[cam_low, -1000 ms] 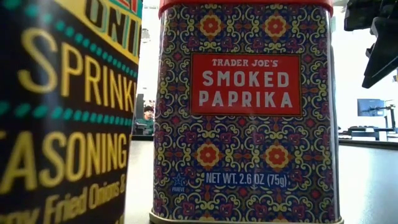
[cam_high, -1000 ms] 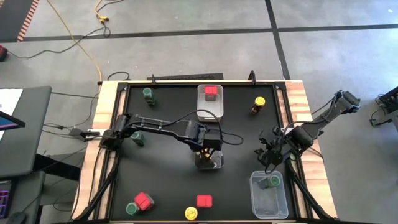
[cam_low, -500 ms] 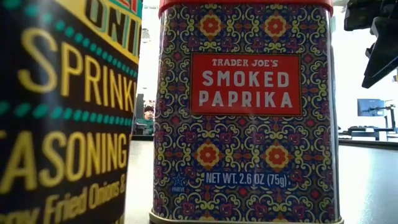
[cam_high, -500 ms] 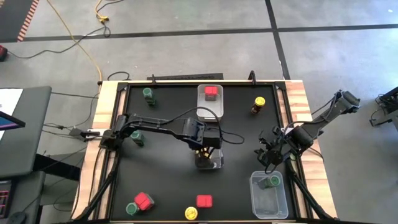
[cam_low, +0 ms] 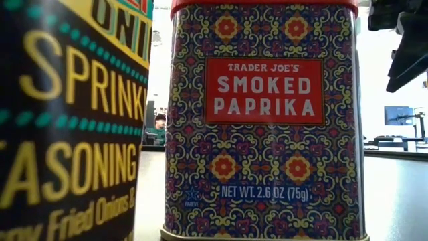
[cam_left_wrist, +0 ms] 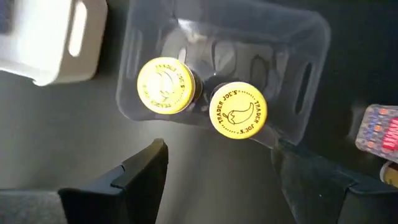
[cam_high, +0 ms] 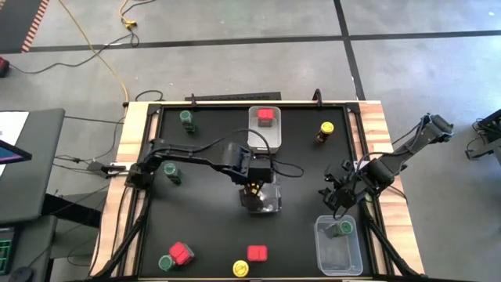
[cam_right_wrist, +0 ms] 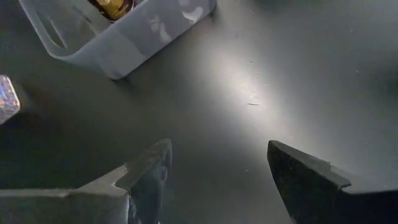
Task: Sort spices by type
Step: Put the middle right green seasoning bottle into the transparent bin
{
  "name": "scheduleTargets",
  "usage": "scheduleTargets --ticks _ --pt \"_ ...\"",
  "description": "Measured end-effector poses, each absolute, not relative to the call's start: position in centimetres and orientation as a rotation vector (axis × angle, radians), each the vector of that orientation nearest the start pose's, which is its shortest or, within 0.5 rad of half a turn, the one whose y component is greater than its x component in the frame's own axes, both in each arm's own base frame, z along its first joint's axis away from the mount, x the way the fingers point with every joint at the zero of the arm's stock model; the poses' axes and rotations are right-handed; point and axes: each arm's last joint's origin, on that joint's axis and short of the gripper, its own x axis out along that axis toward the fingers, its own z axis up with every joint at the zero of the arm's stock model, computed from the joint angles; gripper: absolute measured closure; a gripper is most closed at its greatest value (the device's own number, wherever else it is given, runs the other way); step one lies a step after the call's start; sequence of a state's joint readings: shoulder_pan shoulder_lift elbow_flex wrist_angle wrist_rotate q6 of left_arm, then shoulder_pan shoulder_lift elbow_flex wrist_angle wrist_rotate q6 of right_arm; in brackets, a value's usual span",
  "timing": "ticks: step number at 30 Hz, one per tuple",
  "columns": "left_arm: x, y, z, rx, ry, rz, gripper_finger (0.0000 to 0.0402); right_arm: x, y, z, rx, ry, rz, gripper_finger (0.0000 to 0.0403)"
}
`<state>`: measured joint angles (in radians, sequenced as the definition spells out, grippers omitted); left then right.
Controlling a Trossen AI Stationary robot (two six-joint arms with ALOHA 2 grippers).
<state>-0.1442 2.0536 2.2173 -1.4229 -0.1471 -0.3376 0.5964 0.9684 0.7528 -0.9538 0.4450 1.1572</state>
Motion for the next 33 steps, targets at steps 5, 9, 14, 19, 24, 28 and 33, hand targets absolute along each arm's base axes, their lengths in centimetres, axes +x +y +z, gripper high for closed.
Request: scheduleTargets --ticks 5,9,14,19,24,28,33 --pt "38.5 -4.5 36.7 -0.056 1.164 0.174 0.0127 14.2 7.4 24.1 0.523 0.901 -0.490 0.0111" --pt "37.0 -3.3 36.4 -0.031 1.156 0.176 0.0127 14.5 6.9 24.1 0.568 0.882 -0.531 0.0111" --pt "33.6 -0.6 34.6 -0.057 1.103 0.253 0.0127 14.9 6.4 24.2 0.619 0.852 -0.570 0.0111" --pt "28.7 1.9 32.2 -0.114 1.000 0.383 0.0127 15.2 5.8 24.2 0.679 0.830 -0.624 0.0111" --pt "24.0 3.6 31.1 -0.152 0.950 0.473 0.0127 15.4 5.1 24.2 0.725 0.807 -0.674 0.0111" --pt "21.2 4.4 30.8 -0.189 0.911 0.566 0.0127 15.6 4.5 24.2 0.745 0.792 -0.713 0.0111" --pt "19.4 4.8 30.8 -0.120 0.907 0.551 0.0127 15.8 3.8 24.2 0.765 0.778 -0.753 0.0111"
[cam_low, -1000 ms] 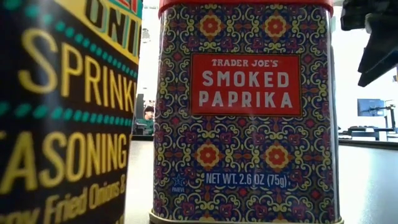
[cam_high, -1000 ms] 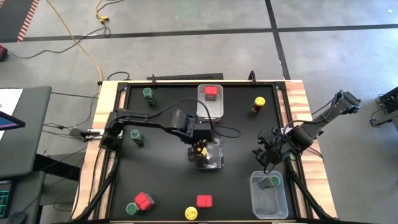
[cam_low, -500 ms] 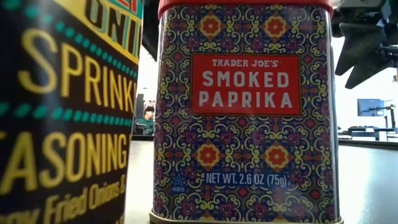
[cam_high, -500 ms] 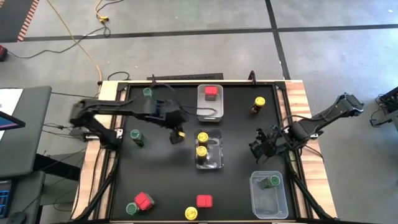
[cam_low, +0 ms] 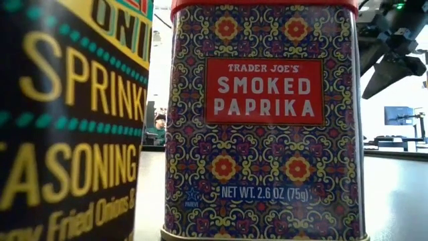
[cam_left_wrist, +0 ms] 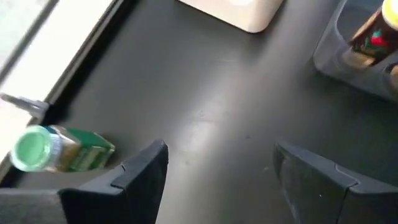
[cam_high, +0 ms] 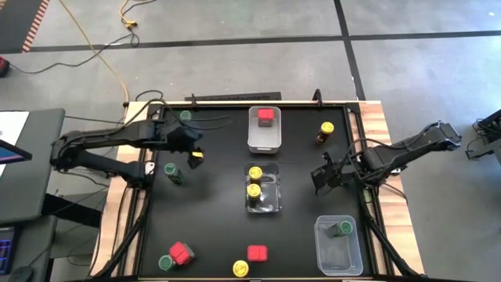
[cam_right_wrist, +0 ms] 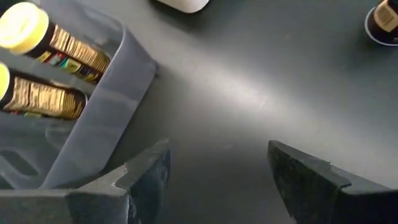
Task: Sort spices by type
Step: Put the middle right green seasoning bottle into the transparent bin
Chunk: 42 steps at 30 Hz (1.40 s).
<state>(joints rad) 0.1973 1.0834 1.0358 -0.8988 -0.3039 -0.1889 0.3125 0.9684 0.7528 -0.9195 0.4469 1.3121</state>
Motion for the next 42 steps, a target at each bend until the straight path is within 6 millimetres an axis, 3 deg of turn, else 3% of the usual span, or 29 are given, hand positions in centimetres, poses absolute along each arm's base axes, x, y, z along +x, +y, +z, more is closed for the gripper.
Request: scheduleTargets --ticks 9,18,30,37,42 --pt "19.4 5.3 30.9 -0.035 0.905 0.544 0.0116 16.0 3.1 24.2 0.785 0.763 -0.792 0.0111" --pt "19.3 5.4 30.9 0.009 0.918 0.594 0.0026 16.2 2.8 24.3 0.802 0.744 -0.804 0.0111" --pt "18.4 5.1 31.0 -0.301 0.913 0.725 0.0022 16.2 2.7 24.3 0.804 0.741 -0.808 0.0111" --pt "16.1 3.5 31.7 -0.490 0.945 0.778 0.0022 16.2 2.7 24.3 0.797 0.745 -0.805 0.0111" --pt "14.2 2.8 32.4 -0.640 0.868 0.860 0.0022 16.2 2.7 24.3 0.784 0.750 -0.800 0.0111"
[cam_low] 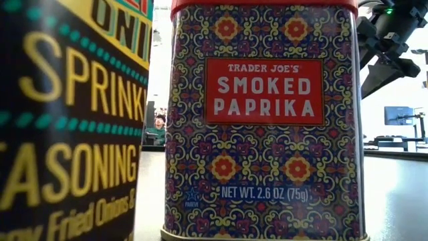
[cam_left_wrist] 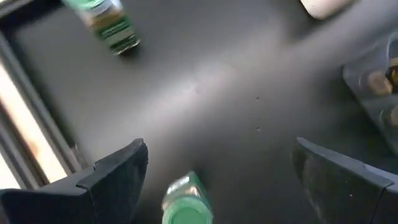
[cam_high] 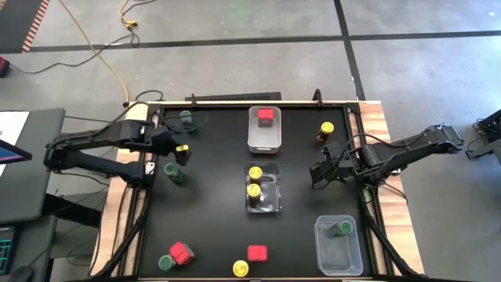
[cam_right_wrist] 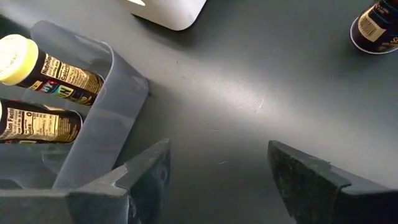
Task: Sort spices by type
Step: Put the middle right green seasoning bottle into the transparent bin
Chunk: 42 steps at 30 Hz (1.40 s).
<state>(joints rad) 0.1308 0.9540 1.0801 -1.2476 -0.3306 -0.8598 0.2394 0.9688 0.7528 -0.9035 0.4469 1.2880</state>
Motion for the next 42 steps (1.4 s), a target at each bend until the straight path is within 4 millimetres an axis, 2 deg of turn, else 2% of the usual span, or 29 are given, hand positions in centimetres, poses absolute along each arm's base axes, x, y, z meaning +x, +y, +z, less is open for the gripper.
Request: scheduleTargets --ticks 7,15,21,28,32,42 --pt "12.1 2.5 31.8 -0.817 0.887 1.042 0.0022 16.2 2.7 24.3 0.749 0.764 -0.783 0.0111" --pt "11.9 2.4 29.2 -0.942 0.952 1.149 0.0022 16.2 2.7 24.3 0.740 0.767 -0.778 0.0111" --pt "12.2 2.1 26.9 -1.043 1.018 1.158 0.0022 16.2 2.7 24.3 0.722 0.774 -0.769 0.0111" --pt "13.3 2.5 24.3 -1.139 0.977 1.138 0.0022 16.2 2.7 24.3 0.707 0.779 -0.762 0.0111" --pt "13.0 2.6 23.0 -1.191 1.018 1.177 0.0022 16.2 2.7 24.3 0.701 0.781 -0.759 0.0111" --pt "12.9 2.9 22.5 -1.219 1.024 1.199 0.0028 16.2 2.7 24.3 0.700 0.782 -0.758 0.0111"
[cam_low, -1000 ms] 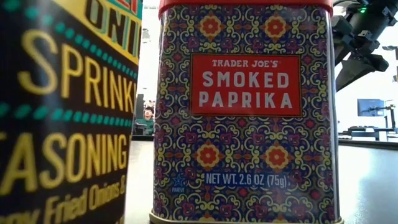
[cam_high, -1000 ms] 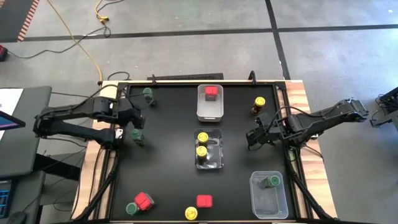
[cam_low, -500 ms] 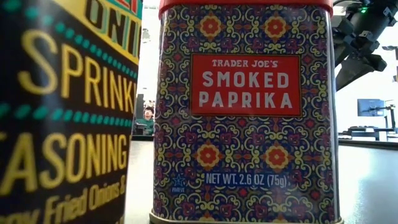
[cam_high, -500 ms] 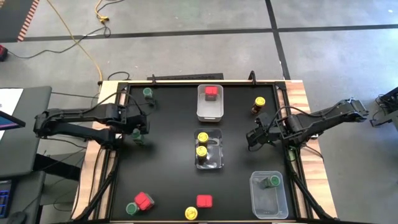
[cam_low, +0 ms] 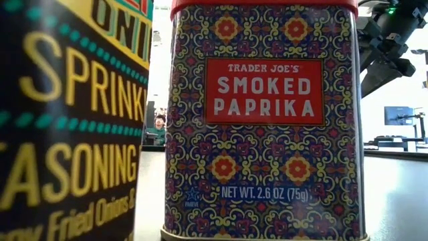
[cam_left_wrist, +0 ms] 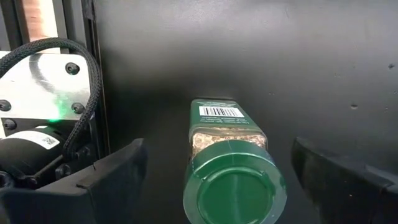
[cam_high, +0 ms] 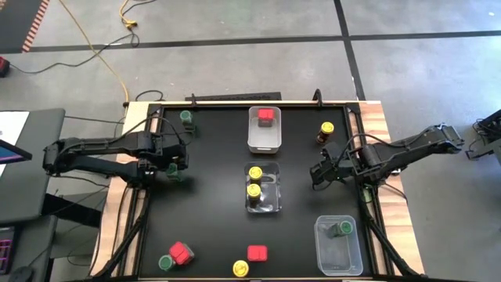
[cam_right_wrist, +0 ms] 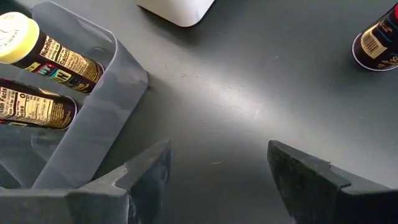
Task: Sort spices by type
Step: Put the middle right green seasoning bottle into the transparent bin
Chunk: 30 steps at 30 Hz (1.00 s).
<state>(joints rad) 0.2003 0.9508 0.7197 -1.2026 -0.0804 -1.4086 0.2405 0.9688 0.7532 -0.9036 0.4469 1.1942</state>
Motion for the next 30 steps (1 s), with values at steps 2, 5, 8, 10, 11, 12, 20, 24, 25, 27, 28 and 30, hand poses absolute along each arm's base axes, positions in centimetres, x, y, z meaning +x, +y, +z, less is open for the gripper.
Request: scheduleTargets --ticks 2,5,8,10,11,12,20,24,25,27,28,30 --pt "12.9 2.8 22.5 -1.223 1.030 1.193 0.0038 16.2 2.7 24.3 0.700 0.782 -0.758 0.0111" --pt "13.0 2.8 22.4 -1.229 1.031 1.186 0.0056 16.2 2.7 24.3 0.700 0.782 -0.758 0.0111" --pt "13.4 2.9 22.1 -1.225 1.055 1.186 0.0074 16.2 2.7 24.3 0.698 0.782 -0.757 0.0111" --pt "13.7 2.9 21.8 -1.218 1.080 1.199 0.0084 16.2 2.7 24.3 0.698 0.783 -0.757 0.0111" --pt "13.9 3.0 21.6 -1.214 1.099 1.204 0.0090 16.2 2.7 24.3 0.698 0.783 -0.757 0.0111" --pt "14.1 3.0 21.4 -1.210 1.121 1.204 0.0096 16.2 2.7 24.3 0.698 0.783 -0.757 0.0111" --pt "15.3 3.2 20.2 -1.190 1.185 1.223 0.0163 16.2 2.7 24.3 0.699 0.783 -0.757 0.0111" --pt "15.9 3.2 20.3 -1.224 1.148 1.179 0.0208 16.2 2.7 24.3 0.688 0.787 -0.751 0.0111" --pt "16.0 3.3 20.3 -1.234 1.138 1.168 0.0212 16.2 2.7 24.3 0.685 0.788 -0.749 0.0111" --pt "16.2 3.3 20.3 -1.243 1.122 1.161 0.0212 16.2 2.7 24.3 0.682 0.790 -0.747 0.0111" --pt "16.3 3.3 20.3 -1.253 1.113 1.151 0.0212 16.2 2.7 24.3 0.681 0.790 -0.746 0.0111" --pt "16.6 3.2 20.4 -1.282 1.092 1.130 0.0212 16.2 2.7 24.3 0.680 0.792 -0.745 0.0111"
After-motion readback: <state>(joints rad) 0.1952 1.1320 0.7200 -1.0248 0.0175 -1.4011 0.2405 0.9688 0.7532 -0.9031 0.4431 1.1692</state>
